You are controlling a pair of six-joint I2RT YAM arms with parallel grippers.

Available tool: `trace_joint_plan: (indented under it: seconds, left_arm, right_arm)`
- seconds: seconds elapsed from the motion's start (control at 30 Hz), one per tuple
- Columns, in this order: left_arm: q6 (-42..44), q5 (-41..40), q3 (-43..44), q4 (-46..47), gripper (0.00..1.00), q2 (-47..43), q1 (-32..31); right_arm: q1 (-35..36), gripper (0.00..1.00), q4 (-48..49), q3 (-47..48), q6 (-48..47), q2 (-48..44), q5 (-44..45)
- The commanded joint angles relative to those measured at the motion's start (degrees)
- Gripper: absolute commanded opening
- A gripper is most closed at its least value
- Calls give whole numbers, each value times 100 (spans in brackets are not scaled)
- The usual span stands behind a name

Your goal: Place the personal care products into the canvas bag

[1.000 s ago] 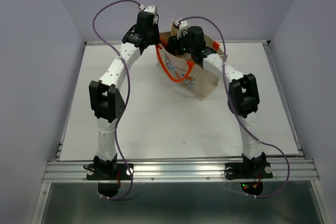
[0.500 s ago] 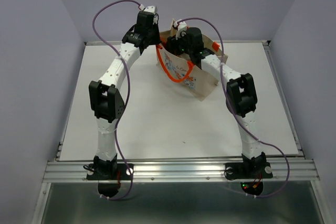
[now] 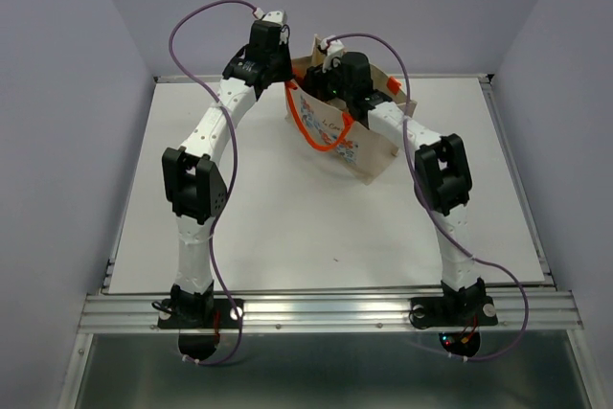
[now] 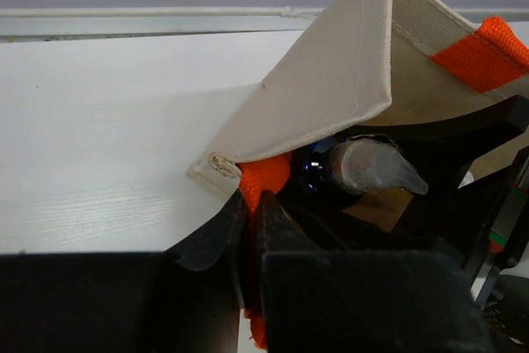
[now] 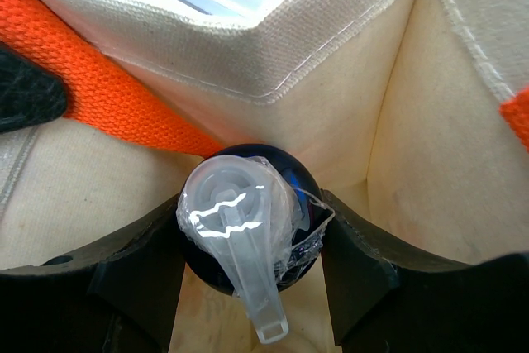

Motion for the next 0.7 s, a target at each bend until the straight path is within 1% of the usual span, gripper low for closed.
trace_joint_plan:
  seconds: [0.0, 0.03, 0.1, 0.27, 0.53, 0.67]
  left_arm:
    - [17, -39, 34, 199, 0, -533, 14]
    - [26, -39, 25, 190, 0, -541, 14]
    - [17, -47, 8, 199, 0, -550, 14]
    - [26, -56, -27, 190, 0, -594, 14]
    - [70, -74, -89, 207, 0, -673, 14]
    - [87, -47, -98, 207, 0, -691, 14]
  right_arm:
    - [33, 6, 1566, -302, 361, -518, 4]
    - [33, 1, 1796, -417, 440, -640, 213]
    - [33, 1, 2218, -576, 467, -729, 495]
    - [33, 1, 2457, -374, 616, -660, 795]
    - [33, 1, 2440, -233, 862, -203, 436]
    - [217, 1, 2352, -242, 573, 131, 707]
